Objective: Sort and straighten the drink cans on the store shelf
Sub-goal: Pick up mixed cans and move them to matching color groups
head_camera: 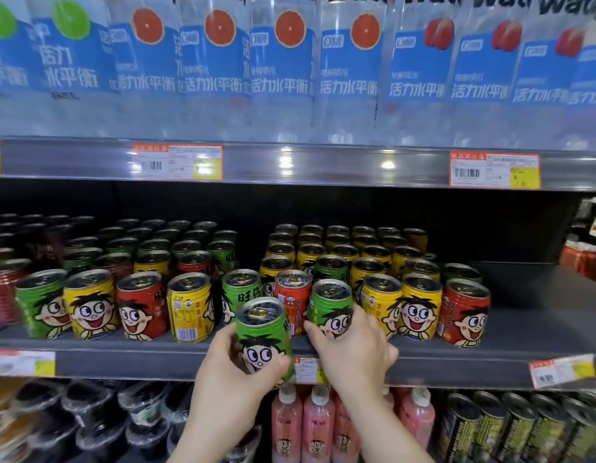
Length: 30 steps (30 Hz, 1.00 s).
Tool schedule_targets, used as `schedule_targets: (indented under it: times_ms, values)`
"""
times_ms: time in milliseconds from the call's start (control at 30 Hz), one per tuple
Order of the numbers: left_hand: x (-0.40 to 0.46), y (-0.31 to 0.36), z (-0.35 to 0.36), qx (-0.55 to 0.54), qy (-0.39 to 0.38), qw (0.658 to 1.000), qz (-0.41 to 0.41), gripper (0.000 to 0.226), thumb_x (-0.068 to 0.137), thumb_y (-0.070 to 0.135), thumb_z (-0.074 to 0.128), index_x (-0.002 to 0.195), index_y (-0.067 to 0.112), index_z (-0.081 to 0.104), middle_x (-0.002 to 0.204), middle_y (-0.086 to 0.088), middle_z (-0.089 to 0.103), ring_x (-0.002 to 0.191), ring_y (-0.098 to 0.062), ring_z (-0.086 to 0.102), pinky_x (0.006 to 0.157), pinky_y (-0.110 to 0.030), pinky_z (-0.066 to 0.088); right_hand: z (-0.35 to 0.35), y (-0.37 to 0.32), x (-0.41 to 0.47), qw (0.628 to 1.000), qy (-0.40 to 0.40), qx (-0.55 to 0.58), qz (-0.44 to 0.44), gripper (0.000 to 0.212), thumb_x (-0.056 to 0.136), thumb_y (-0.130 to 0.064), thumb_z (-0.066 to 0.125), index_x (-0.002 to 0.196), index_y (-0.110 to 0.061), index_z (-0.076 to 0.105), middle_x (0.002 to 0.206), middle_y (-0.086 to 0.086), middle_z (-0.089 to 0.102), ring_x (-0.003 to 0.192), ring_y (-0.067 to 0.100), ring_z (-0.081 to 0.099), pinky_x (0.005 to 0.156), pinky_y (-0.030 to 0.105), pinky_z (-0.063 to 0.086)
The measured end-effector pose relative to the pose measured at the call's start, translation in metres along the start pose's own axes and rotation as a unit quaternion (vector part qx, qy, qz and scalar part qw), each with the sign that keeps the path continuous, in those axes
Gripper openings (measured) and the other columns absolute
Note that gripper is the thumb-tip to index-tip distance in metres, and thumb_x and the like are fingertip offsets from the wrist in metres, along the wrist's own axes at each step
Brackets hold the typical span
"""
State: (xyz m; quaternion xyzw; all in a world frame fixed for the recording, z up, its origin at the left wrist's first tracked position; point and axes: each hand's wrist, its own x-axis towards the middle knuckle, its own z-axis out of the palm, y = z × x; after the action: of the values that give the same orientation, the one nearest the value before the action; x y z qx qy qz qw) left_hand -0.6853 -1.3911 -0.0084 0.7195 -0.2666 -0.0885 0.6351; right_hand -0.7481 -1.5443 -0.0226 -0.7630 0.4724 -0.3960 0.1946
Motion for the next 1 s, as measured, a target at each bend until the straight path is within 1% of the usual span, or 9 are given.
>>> schedule_targets:
  times_ms: [100, 200, 367, 467, 600, 700, 800, 900, 1000]
  values:
    - [0.004, 0.005, 0.006, 0.000, -0.009, 1.000, 0.013, 0.056, 0.061, 0.028, 0.087, 0.102, 0.042, 0.052, 0.096, 0.016, 0.068, 0.082, 0.010, 0.061, 0.069, -0.015, 0.044, -0.017, 0.004, -0.008, 0.983, 0.035, 0.178, 0.026, 0.063, 0.061, -0.060, 0.075, 0.112, -0.028, 0.056, 0.103, -0.013, 0.054, 0.099, 0.010, 0.049, 0.098, 0.042, 0.035]
    - [0.008, 0.013, 0.024, 0.006, -0.038, 0.999, 0.031, 0.061, 0.063, 0.035, 0.084, 0.113, 0.040, 0.051, 0.097, 0.019, 0.068, 0.083, 0.012, 0.061, 0.071, -0.016, 0.046, -0.045, 0.009, -0.010, 0.953, 0.056, 0.294, 0.037, 0.050, 0.065, -0.046, 0.078, 0.105, -0.028, 0.054, 0.102, -0.006, 0.056, 0.098, 0.015, 0.051, 0.086, 0.034, 0.040]
    - [0.007, 0.028, 0.045, -0.022, -0.064, 0.997, 0.028, 0.063, 0.063, 0.039, 0.082, 0.116, 0.042, 0.048, 0.099, 0.019, 0.067, 0.086, 0.010, 0.062, 0.075, -0.017, 0.049, -0.076, 0.017, -0.004, 0.960, 0.033, 0.276, 0.015, 0.051, 0.064, -0.045, 0.079, 0.105, -0.028, 0.054, 0.105, -0.004, 0.055, 0.099, 0.016, 0.050, 0.082, 0.031, 0.036]
    - [0.008, 0.022, 0.024, -0.033, -0.035, 0.999, 0.023, 0.063, 0.062, 0.038, 0.084, 0.115, 0.042, 0.050, 0.100, 0.018, 0.069, 0.090, 0.006, 0.063, 0.080, -0.022, 0.052, -0.070, 0.006, -0.013, 0.966, -0.001, 0.260, -0.003, 0.057, 0.062, -0.041, 0.082, 0.109, -0.024, 0.054, 0.105, -0.003, 0.050, 0.100, 0.015, 0.044, 0.085, 0.032, 0.035]
    - [0.007, 0.005, -0.033, -0.025, 0.039, 0.999, 0.021, 0.054, 0.064, 0.028, 0.085, 0.107, 0.037, 0.055, 0.092, 0.024, 0.069, 0.084, 0.007, 0.064, 0.066, -0.006, 0.045, -0.038, -0.034, -0.035, 0.954, -0.065, 0.288, -0.047, 0.057, 0.059, -0.043, 0.083, 0.105, -0.028, 0.054, 0.103, -0.005, 0.051, 0.103, 0.015, 0.046, 0.084, 0.032, 0.035]
    - [0.007, -0.006, -0.084, -0.017, 0.103, 0.994, 0.015, 0.053, 0.064, 0.024, 0.086, 0.108, 0.033, 0.058, 0.086, 0.019, 0.071, 0.079, 0.010, 0.063, 0.061, -0.002, 0.043, -0.002, -0.073, -0.058, 0.938, -0.114, 0.315, -0.093, 0.056, 0.055, -0.050, 0.081, 0.102, -0.032, 0.056, 0.101, -0.015, 0.053, 0.103, 0.012, 0.050, 0.080, 0.031, 0.039]
    - [0.013, -0.018, -0.136, -0.003, 0.165, 0.986, 0.008, 0.050, 0.064, 0.022, 0.086, 0.105, 0.032, 0.058, 0.087, 0.016, 0.069, 0.075, 0.016, 0.059, 0.057, 0.000, 0.040, 0.035, -0.112, -0.084, 0.924, -0.147, 0.323, -0.143, 0.062, 0.049, -0.065, 0.072, 0.103, -0.039, 0.056, 0.101, -0.021, 0.053, 0.100, 0.003, 0.050, 0.078, 0.021, 0.039]
    - [0.025, -0.032, -0.187, 0.029, 0.211, 0.977, 0.005, 0.049, 0.065, 0.024, 0.085, 0.102, 0.035, 0.055, 0.092, 0.014, 0.066, 0.075, 0.021, 0.055, 0.058, -0.006, 0.041, 0.070, -0.148, -0.108, 0.919, -0.182, 0.312, -0.158, 0.070, 0.046, -0.067, 0.070, 0.110, -0.040, 0.055, 0.105, -0.023, 0.051, 0.105, 0.001, 0.050, 0.086, 0.027, 0.044]
    - [0.045, -0.047, -0.235, 0.042, 0.238, 0.970, 0.012, 0.053, 0.066, 0.027, 0.084, 0.109, 0.033, 0.054, 0.095, 0.019, 0.062, 0.078, 0.013, 0.057, 0.067, -0.013, 0.038, 0.096, -0.181, -0.127, 0.919, -0.196, 0.303, -0.156, 0.077, 0.046, -0.066, 0.072, 0.117, -0.041, 0.053, 0.108, -0.026, 0.050, 0.108, -0.001, 0.048, 0.091, 0.030, 0.047]
